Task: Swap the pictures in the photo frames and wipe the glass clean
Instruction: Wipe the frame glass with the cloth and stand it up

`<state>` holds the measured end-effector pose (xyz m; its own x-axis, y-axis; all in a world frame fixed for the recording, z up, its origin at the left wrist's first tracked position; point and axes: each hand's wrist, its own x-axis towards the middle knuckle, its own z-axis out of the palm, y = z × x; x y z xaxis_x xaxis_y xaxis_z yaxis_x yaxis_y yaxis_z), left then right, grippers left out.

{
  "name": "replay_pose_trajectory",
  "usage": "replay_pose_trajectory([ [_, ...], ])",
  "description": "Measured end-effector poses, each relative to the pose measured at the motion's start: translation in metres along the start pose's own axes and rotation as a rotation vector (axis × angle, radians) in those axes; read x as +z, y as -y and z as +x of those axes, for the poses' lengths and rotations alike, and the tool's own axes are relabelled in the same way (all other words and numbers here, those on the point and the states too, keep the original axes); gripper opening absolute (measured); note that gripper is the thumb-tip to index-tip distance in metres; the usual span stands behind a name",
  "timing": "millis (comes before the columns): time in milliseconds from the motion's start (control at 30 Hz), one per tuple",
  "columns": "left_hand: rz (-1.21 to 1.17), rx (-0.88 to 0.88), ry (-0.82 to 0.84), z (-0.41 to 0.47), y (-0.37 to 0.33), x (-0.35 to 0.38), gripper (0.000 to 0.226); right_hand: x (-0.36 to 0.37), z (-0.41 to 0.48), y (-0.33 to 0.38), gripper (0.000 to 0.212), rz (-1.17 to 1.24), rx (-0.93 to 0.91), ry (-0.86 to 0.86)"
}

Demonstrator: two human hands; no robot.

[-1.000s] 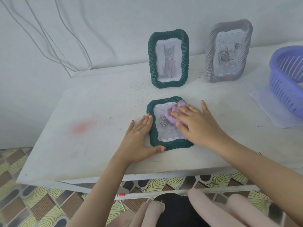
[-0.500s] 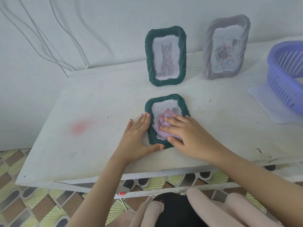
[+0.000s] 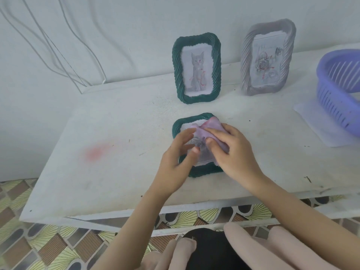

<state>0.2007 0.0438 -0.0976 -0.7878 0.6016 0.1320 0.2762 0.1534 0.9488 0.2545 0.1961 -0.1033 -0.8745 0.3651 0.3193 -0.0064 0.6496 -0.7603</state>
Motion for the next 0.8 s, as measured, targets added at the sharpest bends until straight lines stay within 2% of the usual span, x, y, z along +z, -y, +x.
replay_pose_trajectory([
  [67,-0.294,-0.139,0.003,0.005,-0.009,0.002,0.026,0.006,-0.002,0.007,0.031,0.073,0.026,0.042],
  [100,-0.359,-0.194,-0.020,0.007,-0.009,0.002,0.023,0.008,-0.003,0.009,0.031,0.114,0.043,0.075],
  [233,-0.325,-0.264,-0.181,0.013,0.002,-0.008,0.028,0.007,-0.002,0.011,0.029,0.214,0.088,0.119],
  [400,-0.299,-0.313,-0.209,0.014,0.006,-0.042,0.030,0.002,0.002,-0.018,0.038,-0.238,0.019,0.126],
  [467,-0.212,-0.338,-0.208,0.013,0.008,-0.063,0.029,0.000,0.001,-0.029,0.042,-0.315,0.006,0.133],
  [633,0.188,-0.367,-0.279,0.006,0.021,-0.110,0.035,0.002,-0.001,-0.040,0.041,-0.345,-0.003,0.118],
  [800,0.703,-0.351,-0.342,0.003,0.035,-0.123,0.036,0.004,0.000,-0.043,0.040,-0.347,-0.019,0.093],
])
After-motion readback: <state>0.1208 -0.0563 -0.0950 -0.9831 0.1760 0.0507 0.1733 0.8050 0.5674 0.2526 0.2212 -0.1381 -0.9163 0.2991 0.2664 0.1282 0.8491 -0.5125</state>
